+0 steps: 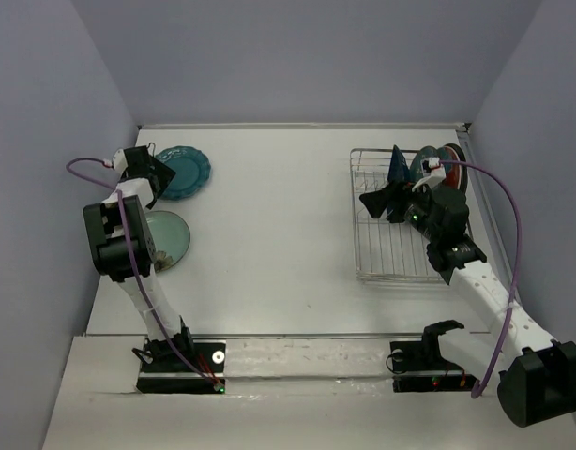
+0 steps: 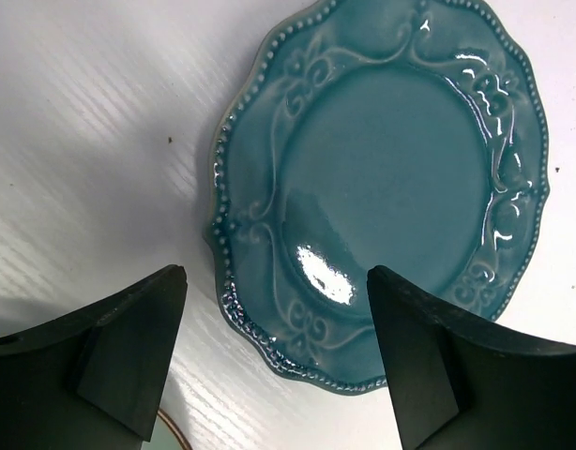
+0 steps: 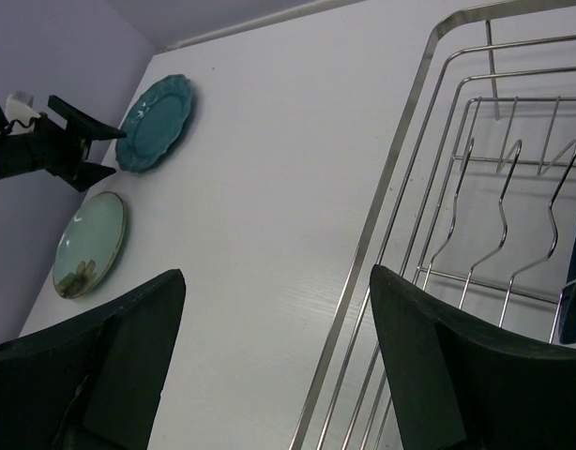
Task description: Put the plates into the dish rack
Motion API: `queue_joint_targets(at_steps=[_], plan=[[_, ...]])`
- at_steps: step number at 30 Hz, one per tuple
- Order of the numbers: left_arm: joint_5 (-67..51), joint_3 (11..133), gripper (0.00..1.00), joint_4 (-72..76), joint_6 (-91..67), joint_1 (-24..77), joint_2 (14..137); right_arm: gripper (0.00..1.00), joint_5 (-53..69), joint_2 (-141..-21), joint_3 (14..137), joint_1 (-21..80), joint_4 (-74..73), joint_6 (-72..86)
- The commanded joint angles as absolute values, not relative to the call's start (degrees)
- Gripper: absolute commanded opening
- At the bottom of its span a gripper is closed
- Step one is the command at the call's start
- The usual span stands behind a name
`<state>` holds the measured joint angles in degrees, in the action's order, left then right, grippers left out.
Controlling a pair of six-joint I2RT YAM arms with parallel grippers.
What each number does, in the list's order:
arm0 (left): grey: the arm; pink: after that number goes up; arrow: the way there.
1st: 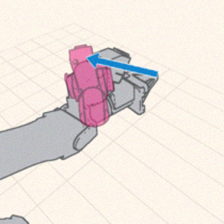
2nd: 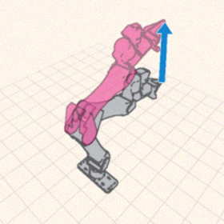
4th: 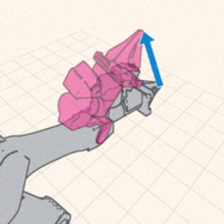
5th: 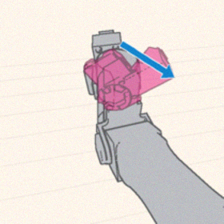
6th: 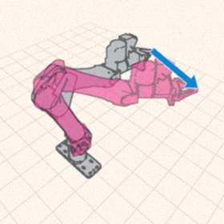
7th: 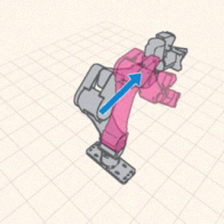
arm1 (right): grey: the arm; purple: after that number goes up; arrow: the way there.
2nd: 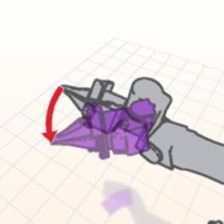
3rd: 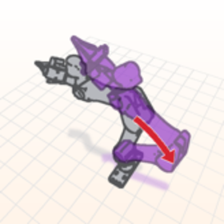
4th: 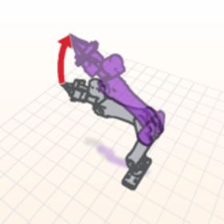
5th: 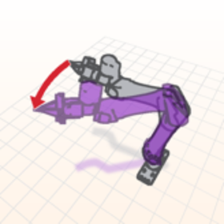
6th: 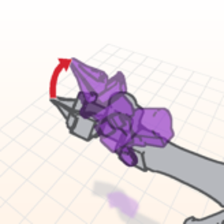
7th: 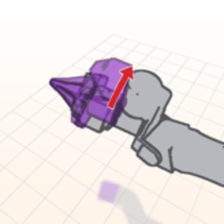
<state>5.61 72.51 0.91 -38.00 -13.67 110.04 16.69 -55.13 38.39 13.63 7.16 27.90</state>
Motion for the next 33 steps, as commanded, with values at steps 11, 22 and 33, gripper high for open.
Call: queue_joint_targets(at_steps=[11,22,33], plan=[[0.3,73.4,0.68,7.7,-41.7,-15.6,115.2,0.84,19.4,-54.8,37.5,14.2,12.0,27.8],[-5.0,69.2,0.06,18.9,-43.7,-15.8,114.6,0.84,19.8,-56.2,37.6,14.2,12.4,27.7],[-10.8,57.5,0.06,32.8,-47.8,-14.7,100.1,0.83,22.4,-57.4,38.1,14.2,13.4,29.0]])
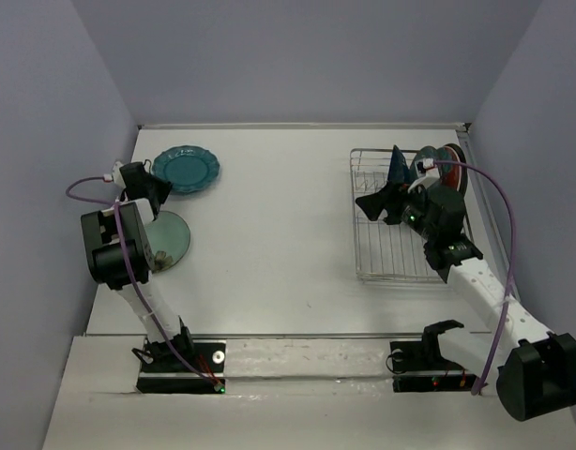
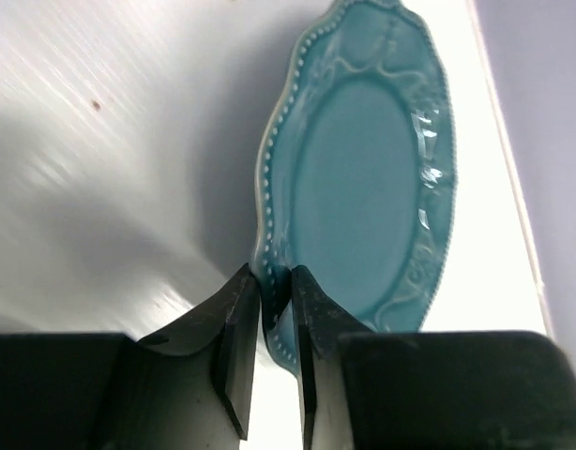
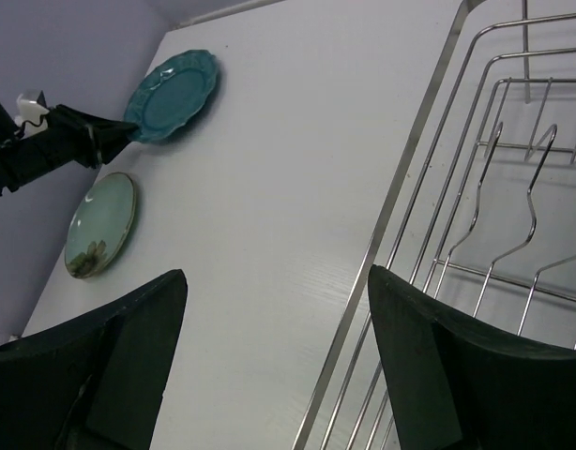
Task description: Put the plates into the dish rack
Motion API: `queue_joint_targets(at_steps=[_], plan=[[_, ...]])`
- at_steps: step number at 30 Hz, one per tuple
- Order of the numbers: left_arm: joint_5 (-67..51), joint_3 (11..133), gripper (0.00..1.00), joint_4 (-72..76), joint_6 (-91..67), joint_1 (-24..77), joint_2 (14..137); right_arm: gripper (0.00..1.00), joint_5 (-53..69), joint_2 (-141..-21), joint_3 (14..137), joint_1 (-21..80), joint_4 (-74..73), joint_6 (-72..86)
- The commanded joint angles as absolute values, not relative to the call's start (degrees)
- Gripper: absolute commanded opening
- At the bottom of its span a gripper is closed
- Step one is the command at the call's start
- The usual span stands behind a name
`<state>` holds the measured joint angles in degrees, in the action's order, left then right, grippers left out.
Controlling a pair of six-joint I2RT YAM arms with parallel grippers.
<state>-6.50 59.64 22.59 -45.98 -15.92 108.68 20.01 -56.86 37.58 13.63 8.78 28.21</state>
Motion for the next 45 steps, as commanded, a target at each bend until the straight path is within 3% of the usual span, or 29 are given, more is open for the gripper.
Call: queue_joint_targets(at_steps=[1,9,17,27,45], plan=[[-10.9,56.4,0.06,33.3,-48.0,-14.5,99.1,0.83,22.6,-57.4,38.3,14.2,13.4,29.1],[-12.2,49.8,0.06,39.4,-50.2,-14.1,90.1,0.83,23.8,-57.1,40.2,14.2,12.1,31.4],[-16.7,43.2,0.06,46.2,-55.5,-13.4,84.7,0.85,23.1,-61.6,43.8,21.5,11.9,32.0],[-23.2,40.1,0.06,47.0,-58.6,-10.8,69.7,0.87,23.5,-67.8,50.5,26.9,11.2,33.5],[-38.1,31.2,0.06,47.6,-66.9,-2.3,46.8,0.92,33.8,-82.7,58.4,26.9,20.3,42.4]])
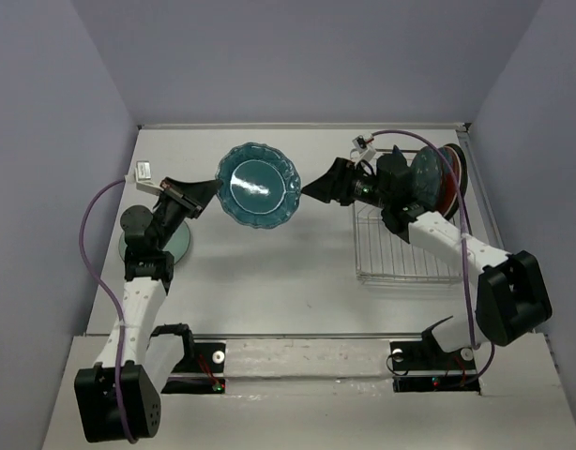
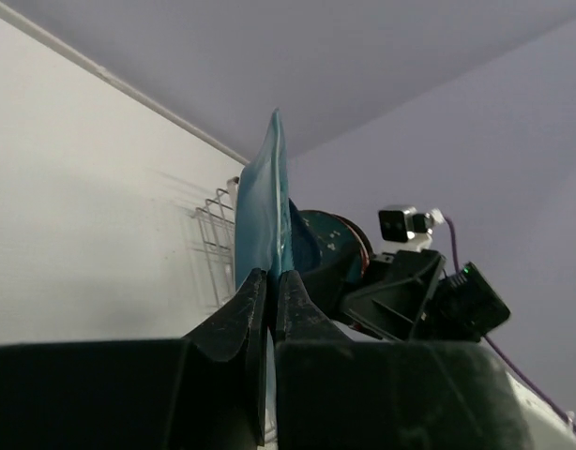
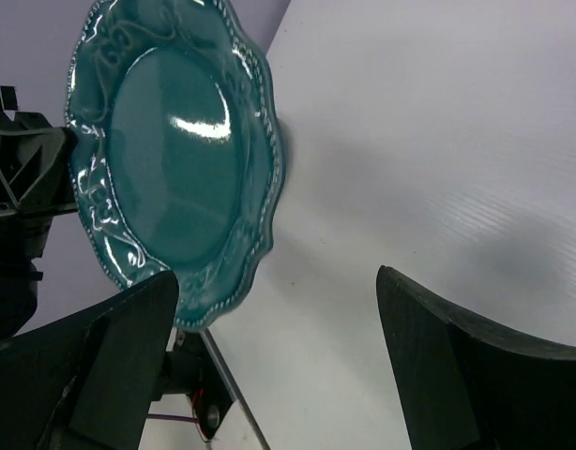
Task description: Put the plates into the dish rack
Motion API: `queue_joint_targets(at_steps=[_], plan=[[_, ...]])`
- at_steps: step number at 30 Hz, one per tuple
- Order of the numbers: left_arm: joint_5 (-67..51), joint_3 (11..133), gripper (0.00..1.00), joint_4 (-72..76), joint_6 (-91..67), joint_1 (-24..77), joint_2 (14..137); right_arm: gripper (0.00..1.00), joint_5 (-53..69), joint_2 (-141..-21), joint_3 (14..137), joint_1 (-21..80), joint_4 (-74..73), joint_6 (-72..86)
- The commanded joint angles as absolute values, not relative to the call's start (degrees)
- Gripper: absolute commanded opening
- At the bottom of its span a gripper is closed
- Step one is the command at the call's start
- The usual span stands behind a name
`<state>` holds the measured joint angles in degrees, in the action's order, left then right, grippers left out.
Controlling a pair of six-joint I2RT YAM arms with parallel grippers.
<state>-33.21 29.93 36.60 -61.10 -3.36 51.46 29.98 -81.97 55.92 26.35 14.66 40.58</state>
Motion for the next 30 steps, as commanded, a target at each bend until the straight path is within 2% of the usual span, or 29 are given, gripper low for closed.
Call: queue_joint_targets(at_steps=[1,9,16,19,20,21,27,30], plan=[[-38.7,31.3,0.06,47.7,-67.1,-2.0,46.4,0.92,34.0,-83.1,58.2,26.9,20.5,42.7],[-43.3,31.9,0.06,47.7,-68.3,-0.1,43.8,0.92,45.1,-86.7,55.7,28.0,34.3,49.6],[-41.9,31.6,0.06,47.9,-68.5,4.0,43.2,0.72,56.0,-93.7,55.7,30.5,51.0,61.4],[-41.0,31.6,0.06,48.1,-68.5,4.2,43.6,0.55,58.4,-95.5,57.1,32.8,49.2,59.8],[-40.7,31.6,0.06,48.1,-68.4,4.2,43.9,0.16,58.3,-95.6,56.8,32.8,48.9,59.7],[-40.3,31.4,0.06,48.1,-68.3,4.2,44.1,0.07,57.5,-95.5,56.3,33.4,48.9,59.6],[-39.5,33.2,0.06,45.7,-65.8,4.0,46.7,0.07,53.0,-91.9,54.2,33.4,46.3,56.8],[-36.9,38.0,0.43,32.0,-57.5,3.7,46.0,0.07,48.7,-88.4,55.0,33.4,38.9,50.8]])
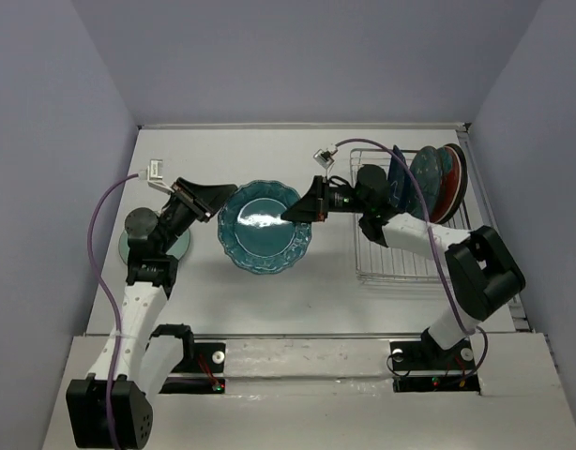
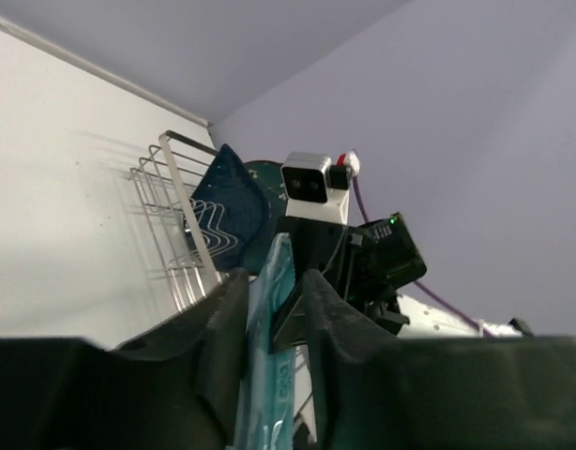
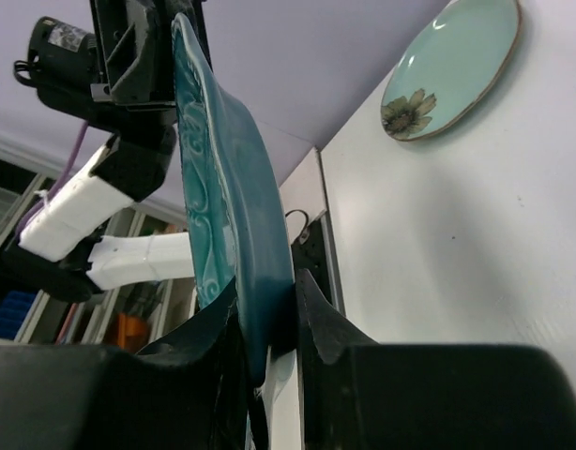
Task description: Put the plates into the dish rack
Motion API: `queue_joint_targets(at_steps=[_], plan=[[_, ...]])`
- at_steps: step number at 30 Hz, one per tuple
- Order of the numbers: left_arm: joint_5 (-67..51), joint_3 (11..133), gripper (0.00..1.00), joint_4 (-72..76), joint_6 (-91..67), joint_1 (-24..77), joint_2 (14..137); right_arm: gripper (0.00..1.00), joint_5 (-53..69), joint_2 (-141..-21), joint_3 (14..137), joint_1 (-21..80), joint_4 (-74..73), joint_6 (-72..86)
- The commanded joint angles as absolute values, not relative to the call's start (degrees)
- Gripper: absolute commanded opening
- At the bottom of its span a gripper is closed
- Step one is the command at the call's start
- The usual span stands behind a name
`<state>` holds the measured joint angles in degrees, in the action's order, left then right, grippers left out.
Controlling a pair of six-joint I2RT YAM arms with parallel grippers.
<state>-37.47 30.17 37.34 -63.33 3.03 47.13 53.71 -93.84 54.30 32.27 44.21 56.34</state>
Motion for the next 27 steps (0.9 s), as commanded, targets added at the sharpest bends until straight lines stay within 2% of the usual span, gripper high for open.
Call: queue_joint_targets(at_steps=[1,3,4,5,7,10,13,15,19,27], plan=[[-35.8,39.4,0.66,28.9,-51.8,3.6,45.4,0.07,46.3,-87.4,55.0,33.4,36.1,50.0],[-32.0,44.8,0.82,21.0,-45.2,3.6,43.2,0.07,44.0,-83.8,54.7,32.0,34.1,48.5],[-27.3,46.7,0.94,13.5,-42.0,3.6,42.4,0.07,42.9,-82.4,54.1,31.3,32.0,47.5],[-24.9,49.5,0.99,10.5,-36.5,3.6,40.5,0.07,40.6,-79.6,53.7,30.5,30.9,46.9],[-19.4,51.1,0.99,5.0,-32.5,3.6,38.4,0.07,38.2,-76.5,53.0,27.0,27.6,45.6],[-17.8,50.8,0.99,3.2,-28.3,3.5,34.6,0.07,34.4,-71.7,53.2,23.0,22.3,43.0],[-19.8,48.3,0.99,0.9,-25.2,3.7,32.6,0.07,13.7,-64.5,57.6,21.7,3.3,29.8],[-20.0,45.6,0.99,0.1,-23.0,3.7,31.6,0.07,8.0,-62.9,60.0,21.7,-0.2,25.0],[-17.2,40.4,0.99,0.1,-20.7,4.6,29.7,0.07,-8.9,-61.8,64.9,21.2,-9.6,18.7],[-17.5,40.9,0.99,-1.6,-18.8,7.5,31.3,0.07,-27.4,-65.9,71.4,21.2,-14.5,9.9]])
